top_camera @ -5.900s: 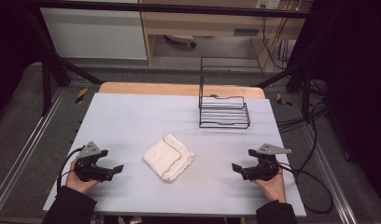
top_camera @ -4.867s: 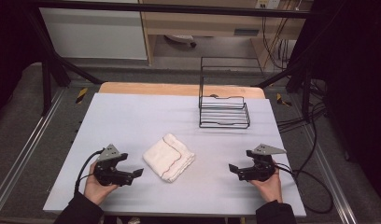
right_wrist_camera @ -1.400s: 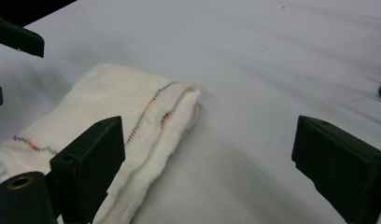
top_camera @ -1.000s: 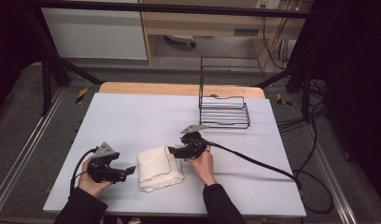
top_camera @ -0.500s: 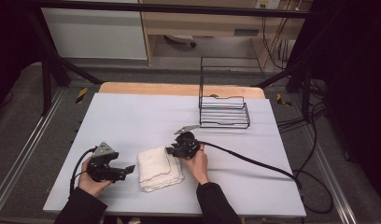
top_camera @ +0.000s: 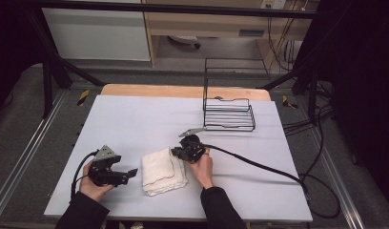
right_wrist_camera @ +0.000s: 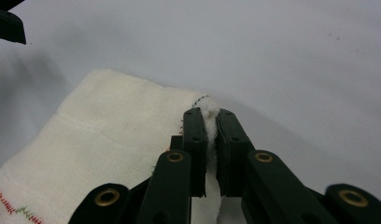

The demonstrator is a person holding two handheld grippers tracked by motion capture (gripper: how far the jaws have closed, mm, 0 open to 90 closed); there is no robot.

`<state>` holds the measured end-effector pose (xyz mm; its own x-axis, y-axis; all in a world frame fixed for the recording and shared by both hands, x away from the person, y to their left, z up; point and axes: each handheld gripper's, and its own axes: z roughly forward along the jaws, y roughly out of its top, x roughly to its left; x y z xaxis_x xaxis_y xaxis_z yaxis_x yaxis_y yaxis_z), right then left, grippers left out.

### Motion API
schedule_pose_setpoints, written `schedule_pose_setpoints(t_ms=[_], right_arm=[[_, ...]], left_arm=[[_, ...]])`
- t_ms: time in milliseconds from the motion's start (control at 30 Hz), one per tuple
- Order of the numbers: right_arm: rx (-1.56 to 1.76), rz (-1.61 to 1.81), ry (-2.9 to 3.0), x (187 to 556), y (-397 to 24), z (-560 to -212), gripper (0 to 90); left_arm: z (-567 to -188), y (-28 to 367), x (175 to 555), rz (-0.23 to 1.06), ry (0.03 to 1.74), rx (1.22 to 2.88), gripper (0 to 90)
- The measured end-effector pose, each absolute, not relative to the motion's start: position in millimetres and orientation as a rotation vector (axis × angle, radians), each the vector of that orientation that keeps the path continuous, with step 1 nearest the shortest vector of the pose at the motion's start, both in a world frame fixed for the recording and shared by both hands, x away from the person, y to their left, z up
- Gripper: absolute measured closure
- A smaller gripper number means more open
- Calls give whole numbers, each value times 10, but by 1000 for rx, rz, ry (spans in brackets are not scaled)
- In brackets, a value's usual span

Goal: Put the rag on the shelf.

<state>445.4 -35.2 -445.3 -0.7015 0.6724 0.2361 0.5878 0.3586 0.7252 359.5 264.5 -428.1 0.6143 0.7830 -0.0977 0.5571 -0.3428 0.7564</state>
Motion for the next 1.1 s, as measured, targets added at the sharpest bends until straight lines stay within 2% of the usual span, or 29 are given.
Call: schedule_pose_setpoints(t_ms=[500,600,667,700,733,767,800,833,867,900,967,1000,1033,1100], right_arm=[[1187,1168,2445,4356,-484,-4464,832],[1184,1173,2441,4350,-482,-4465,808],[1171,1201,2439,4347,-507,-4437,720],[1171,1201,2439,4347,-507,-4437,720],[1157,1237,2424,4322,-548,-4390,653],[1157,1237,2424,4322,-548,-4390,653],[1144,1253,2425,4308,-575,-4362,607],[1135,1264,2422,4291,-605,-4335,533],[1116,1275,2398,4263,-672,-4289,411],[1116,1275,2398,4263,-672,-4289,411],[1113,1306,2387,4236,-748,-4245,327],[1109,1331,2389,4223,-827,-4216,229],[1109,1331,2389,4223,-827,-4216,229],[1091,1336,2380,4203,-900,-4197,165]], left_arm=[[-4264,2547,3647,351,1084,2024,132],[-4246,2502,3677,352,1087,2024,134],[-4227,2480,3699,359,1083,2026,135],[-4219,2466,3710,357,1090,2018,135],[-4207,2459,3728,362,1090,2014,138],[-4196,2448,3748,362,1095,2006,138],[-4186,2433,3770,360,1104,1997,143],[-4177,2418,3795,365,1113,1993,147],[-4170,2402,3821,365,1119,1992,158],[-4167,2384,3846,364,1123,1992,158],[-4173,2343,3896,368,1140,1994,171],[-4183,2319,3923,365,1149,1996,186],[-4197,2294,3952,360,1158,1996,186],[-4230,2243,4007,356,1179,1995,211]])
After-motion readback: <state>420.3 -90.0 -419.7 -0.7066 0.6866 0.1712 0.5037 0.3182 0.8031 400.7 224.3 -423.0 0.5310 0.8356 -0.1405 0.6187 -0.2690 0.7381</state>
